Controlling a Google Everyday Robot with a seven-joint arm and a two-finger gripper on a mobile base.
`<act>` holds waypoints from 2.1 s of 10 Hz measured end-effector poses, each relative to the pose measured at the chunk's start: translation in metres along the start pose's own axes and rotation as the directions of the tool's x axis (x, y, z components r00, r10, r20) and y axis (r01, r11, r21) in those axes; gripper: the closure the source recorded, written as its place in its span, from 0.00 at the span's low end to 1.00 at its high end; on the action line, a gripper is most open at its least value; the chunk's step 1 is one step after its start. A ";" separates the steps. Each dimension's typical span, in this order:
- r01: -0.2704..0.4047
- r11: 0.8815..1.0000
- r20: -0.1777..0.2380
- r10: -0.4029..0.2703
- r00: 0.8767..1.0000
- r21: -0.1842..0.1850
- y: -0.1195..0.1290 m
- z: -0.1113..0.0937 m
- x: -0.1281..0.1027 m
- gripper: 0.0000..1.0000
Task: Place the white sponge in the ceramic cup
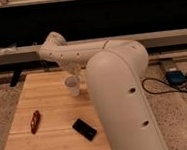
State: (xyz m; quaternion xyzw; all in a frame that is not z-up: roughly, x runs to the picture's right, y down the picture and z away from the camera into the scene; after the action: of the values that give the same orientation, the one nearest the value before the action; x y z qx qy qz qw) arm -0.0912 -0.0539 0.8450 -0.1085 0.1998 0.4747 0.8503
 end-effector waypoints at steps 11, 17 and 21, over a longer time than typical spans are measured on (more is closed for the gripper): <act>0.000 1.000 -0.001 0.000 1.000 0.000 0.000 0.000 0.000 1.00; 0.002 1.000 -0.001 -0.002 1.000 0.003 0.000 0.001 0.001 1.00; 0.074 0.997 0.146 -0.075 0.986 0.012 0.012 -0.018 -0.012 1.00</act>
State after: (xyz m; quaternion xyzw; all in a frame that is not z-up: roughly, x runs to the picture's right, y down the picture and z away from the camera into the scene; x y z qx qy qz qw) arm -0.1117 -0.0635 0.8345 -0.0779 0.1345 0.4484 0.8802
